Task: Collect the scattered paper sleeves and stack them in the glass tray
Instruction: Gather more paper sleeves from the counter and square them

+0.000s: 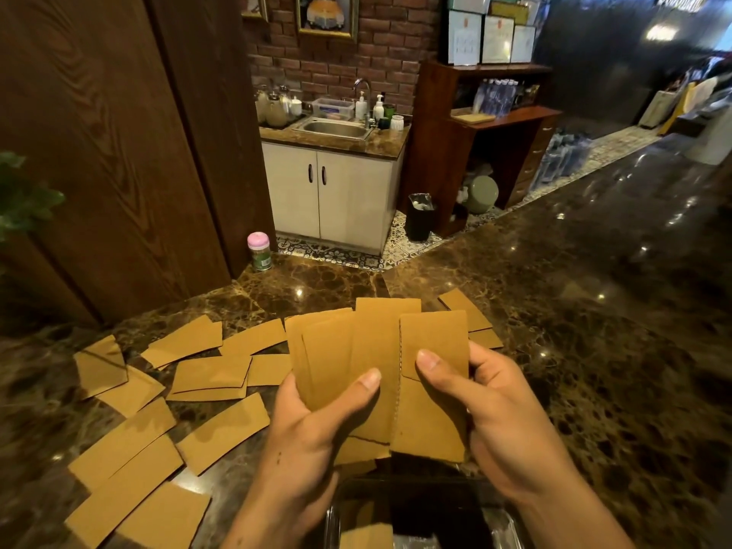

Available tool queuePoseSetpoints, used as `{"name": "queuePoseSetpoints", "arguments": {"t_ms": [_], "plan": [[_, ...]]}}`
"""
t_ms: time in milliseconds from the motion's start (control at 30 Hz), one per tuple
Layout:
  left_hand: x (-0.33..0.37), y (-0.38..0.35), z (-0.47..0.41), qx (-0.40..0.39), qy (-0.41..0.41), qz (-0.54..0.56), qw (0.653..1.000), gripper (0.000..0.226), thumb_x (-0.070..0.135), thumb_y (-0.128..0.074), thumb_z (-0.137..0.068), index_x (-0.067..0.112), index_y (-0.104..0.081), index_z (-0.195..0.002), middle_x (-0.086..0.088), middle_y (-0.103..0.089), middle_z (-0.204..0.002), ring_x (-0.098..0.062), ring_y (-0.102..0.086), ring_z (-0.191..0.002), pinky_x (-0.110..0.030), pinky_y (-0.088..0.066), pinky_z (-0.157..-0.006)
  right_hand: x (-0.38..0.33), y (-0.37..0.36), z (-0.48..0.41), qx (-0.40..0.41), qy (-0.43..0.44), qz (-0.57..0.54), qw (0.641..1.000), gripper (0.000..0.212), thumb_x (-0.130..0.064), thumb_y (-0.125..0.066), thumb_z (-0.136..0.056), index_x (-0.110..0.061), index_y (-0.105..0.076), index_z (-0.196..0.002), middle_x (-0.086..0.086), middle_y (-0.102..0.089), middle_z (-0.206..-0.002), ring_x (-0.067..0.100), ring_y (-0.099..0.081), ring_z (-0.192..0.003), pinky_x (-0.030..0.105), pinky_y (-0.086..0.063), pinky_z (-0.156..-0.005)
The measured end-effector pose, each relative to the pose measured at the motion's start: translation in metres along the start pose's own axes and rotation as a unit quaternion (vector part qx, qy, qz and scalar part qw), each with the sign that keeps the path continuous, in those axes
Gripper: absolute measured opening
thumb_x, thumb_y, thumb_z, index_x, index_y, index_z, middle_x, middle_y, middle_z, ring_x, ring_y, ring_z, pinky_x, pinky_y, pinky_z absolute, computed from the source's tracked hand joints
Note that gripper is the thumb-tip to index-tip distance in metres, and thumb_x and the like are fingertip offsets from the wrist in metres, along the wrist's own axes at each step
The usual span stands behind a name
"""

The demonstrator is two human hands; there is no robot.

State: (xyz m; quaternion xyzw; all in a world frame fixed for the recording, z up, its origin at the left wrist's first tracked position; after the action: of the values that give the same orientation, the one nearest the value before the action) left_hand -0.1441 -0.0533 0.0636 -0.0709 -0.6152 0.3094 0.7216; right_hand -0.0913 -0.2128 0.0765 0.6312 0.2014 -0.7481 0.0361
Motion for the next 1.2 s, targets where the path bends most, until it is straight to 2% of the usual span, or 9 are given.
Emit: {"name": "queuePoseSetpoints", "arguments": {"t_ms": [167, 233, 367, 467, 533, 733, 833, 1000, 1200], "plan": [[-0.005, 0.004, -0.005, 0.018, -0.019, -0.027, 0.999, 0.045, 0.012, -0.08, -0.064, 0.019, -0.065, -0.106, -0.007, -0.079, -0.095, -0.029, -0.076, -0.092, -0.051, -0.057, -0.086, -0.006, 0.004, 0.001, 0.029, 0.04, 0.034, 0.998, 0.021, -0.017, -0.069, -0.088, -0.012, -0.078, -0.107, 0.011, -0.081, -0.104, 0.029, -0.077, -0.096, 0.037, -0.065, -0.074], [-0.004, 0.009, -0.008, 0.04, -0.062, -0.094, 0.993, 0.039, 0.02, -0.083, -0.067, 0.021, -0.07, -0.104, -0.005, -0.079, -0.099, -0.029, -0.074, -0.096, -0.051, -0.058, -0.085, -0.015, 0.012, 0.002, 0.083, 0.107, 0.142, 0.981, 0.014, -0.017, -0.071, -0.091, -0.017, -0.079, -0.102, 0.002, -0.082, -0.098, 0.022, -0.078, -0.09, 0.031, -0.064, -0.071], [-0.001, -0.002, -0.009, 0.014, -0.141, -0.241, 0.96, 0.026, 0.037, -0.073, -0.079, 0.023, -0.072, -0.101, 0.008, -0.078, -0.093, -0.01, -0.073, -0.086, -0.026, -0.059, -0.071, -0.019, 0.006, 0.011, 0.14, 0.176, 0.304, 0.926, 0.006, -0.029, -0.074, -0.09, -0.028, -0.079, -0.093, -0.011, -0.08, -0.085, 0.011, -0.076, -0.078, 0.039, -0.064, -0.069], [-0.007, -0.013, -0.006, -0.014, -0.101, -0.241, 0.965, 0.036, 0.052, -0.063, -0.075, 0.023, -0.073, -0.093, 0.006, -0.078, -0.085, -0.008, -0.073, -0.077, -0.021, -0.056, -0.063, -0.013, -0.006, 0.011, 0.109, 0.162, 0.261, 0.945, 0.013, -0.035, -0.071, -0.091, -0.024, -0.078, -0.093, -0.004, -0.08, -0.084, 0.015, -0.077, -0.077, 0.048, -0.064, -0.07], [-0.016, -0.013, -0.005, -0.019, -0.002, -0.15, 0.989, 0.037, 0.053, -0.062, -0.074, 0.022, -0.074, -0.09, -0.004, -0.079, -0.086, -0.02, -0.075, -0.08, -0.034, -0.059, -0.067, -0.01, -0.006, 0.006, 0.088, 0.134, 0.2, 0.967, 0.017, -0.033, -0.069, -0.092, -0.02, -0.077, -0.099, 0.0, -0.081, -0.09, 0.016, -0.077, -0.082, 0.049, -0.064, -0.074], [-0.023, -0.01, 0.004, -0.102, 0.136, -0.027, 0.985, 0.053, 0.012, -0.08, -0.076, 0.007, -0.057, -0.123, -0.024, -0.076, -0.094, -0.034, -0.074, -0.07, -0.037, -0.059, -0.057, -0.022, 0.011, -0.008, 0.053, 0.141, 0.227, 0.962, 0.02, -0.036, -0.071, -0.094, -0.023, -0.075, -0.108, 0.005, -0.076, -0.104, 0.022, -0.075, -0.094, 0.048, -0.063, -0.082], [-0.019, -0.01, 0.004, -0.13, 0.138, -0.021, 0.982, 0.06, 0.007, -0.075, -0.07, 0.004, -0.052, -0.125, -0.031, -0.073, -0.093, -0.037, -0.072, -0.067, -0.039, -0.06, -0.058, -0.039, 0.015, -0.01, 0.005, 0.152, 0.191, 0.97, 0.015, -0.022, -0.069, -0.095, -0.012, -0.075, -0.104, 0.01, -0.078, -0.096, 0.021, -0.076, -0.085, 0.032, -0.062, -0.072], [-0.008, -0.003, 0.003, -0.059, 0.093, 0.004, 0.994, 0.062, -0.004, -0.083, -0.061, 0.008, -0.057, -0.115, -0.019, -0.078, -0.09, -0.032, -0.075, -0.068, -0.039, -0.061, -0.051, -0.045, 0.027, -0.007, 0.013, 0.141, 0.198, 0.97, 0.017, -0.024, -0.068, -0.091, -0.014, -0.077, -0.1, 0.007, -0.079, -0.091, 0.02, -0.076, -0.081, 0.027, -0.059, -0.067], [-0.005, 0.0, -0.003, -0.013, 0.064, -0.009, 0.998, 0.049, 0.01, -0.078, -0.068, 0.012, -0.058, -0.113, -0.017, -0.077, -0.096, -0.038, -0.074, -0.092, -0.05, -0.061, -0.077, -0.032, 0.015, -0.001, -0.153, 0.033, 0.272, 0.949, 0.01, -0.025, -0.068, -0.095, -0.023, -0.077, -0.099, 0.002, -0.079, -0.095, 0.02, -0.076, -0.085, 0.03, -0.059, -0.074]]}}
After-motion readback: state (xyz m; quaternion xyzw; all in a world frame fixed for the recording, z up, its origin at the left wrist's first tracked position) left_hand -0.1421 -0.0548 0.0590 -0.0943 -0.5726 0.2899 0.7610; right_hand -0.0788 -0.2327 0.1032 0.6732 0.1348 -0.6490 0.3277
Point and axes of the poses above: each hand's wrist, its own z-axis away from the middle knuckle, its own y-axis out of the back of the hand, x = y × z, the point moved 5 cm from there along -z, towards the middle knuckle
